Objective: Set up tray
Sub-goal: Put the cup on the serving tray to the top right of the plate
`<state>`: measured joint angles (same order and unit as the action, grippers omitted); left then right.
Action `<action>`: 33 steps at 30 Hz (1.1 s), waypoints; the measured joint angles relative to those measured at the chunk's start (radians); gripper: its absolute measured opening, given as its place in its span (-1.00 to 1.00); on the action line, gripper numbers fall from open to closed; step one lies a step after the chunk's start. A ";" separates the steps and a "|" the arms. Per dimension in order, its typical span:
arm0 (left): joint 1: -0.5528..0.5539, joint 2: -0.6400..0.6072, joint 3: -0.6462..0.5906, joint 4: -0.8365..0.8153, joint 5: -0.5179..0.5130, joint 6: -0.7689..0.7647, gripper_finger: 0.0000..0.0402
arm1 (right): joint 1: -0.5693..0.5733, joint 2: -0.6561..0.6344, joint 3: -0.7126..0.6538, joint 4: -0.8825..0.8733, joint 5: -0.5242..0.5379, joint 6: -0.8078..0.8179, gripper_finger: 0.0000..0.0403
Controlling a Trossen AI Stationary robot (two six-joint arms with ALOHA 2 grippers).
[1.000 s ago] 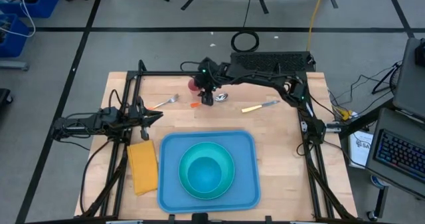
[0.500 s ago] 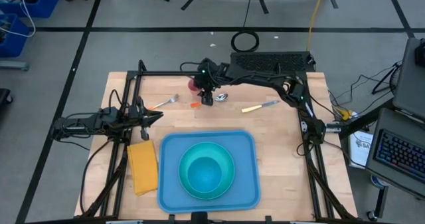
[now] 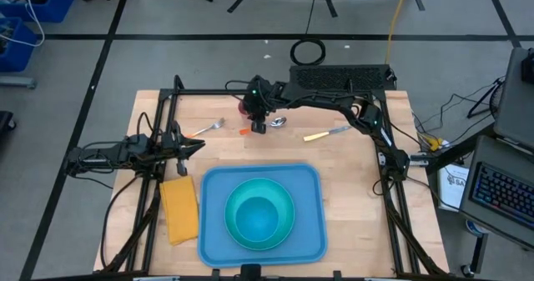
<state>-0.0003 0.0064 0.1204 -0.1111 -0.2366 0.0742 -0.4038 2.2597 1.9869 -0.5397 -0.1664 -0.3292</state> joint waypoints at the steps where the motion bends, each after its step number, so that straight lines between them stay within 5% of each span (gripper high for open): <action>1: 0.000 0.000 0.000 0.000 0.000 0.000 -0.77 | 0.000 0.000 0.000 -0.005 0.004 0.002 -0.76; 3: 0.000 0.000 0.000 0.000 0.000 0.000 -0.77 | 0.000 0.000 0.000 -0.006 0.009 0.004 -0.93; 16: 0.000 0.000 0.000 -0.013 0.008 -0.008 -0.77 | 0.044 -0.141 0.000 -0.163 0.070 0.084 -0.99; 33: 0.000 0.000 0.000 -0.044 0.011 -0.040 -0.77 | 0.385 -0.268 -0.001 -0.520 0.328 0.397 -1.00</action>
<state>-0.0002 0.0065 0.1204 -0.1549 -0.2259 0.0340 -0.0187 1.9918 1.9859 -1.0593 0.1620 0.0678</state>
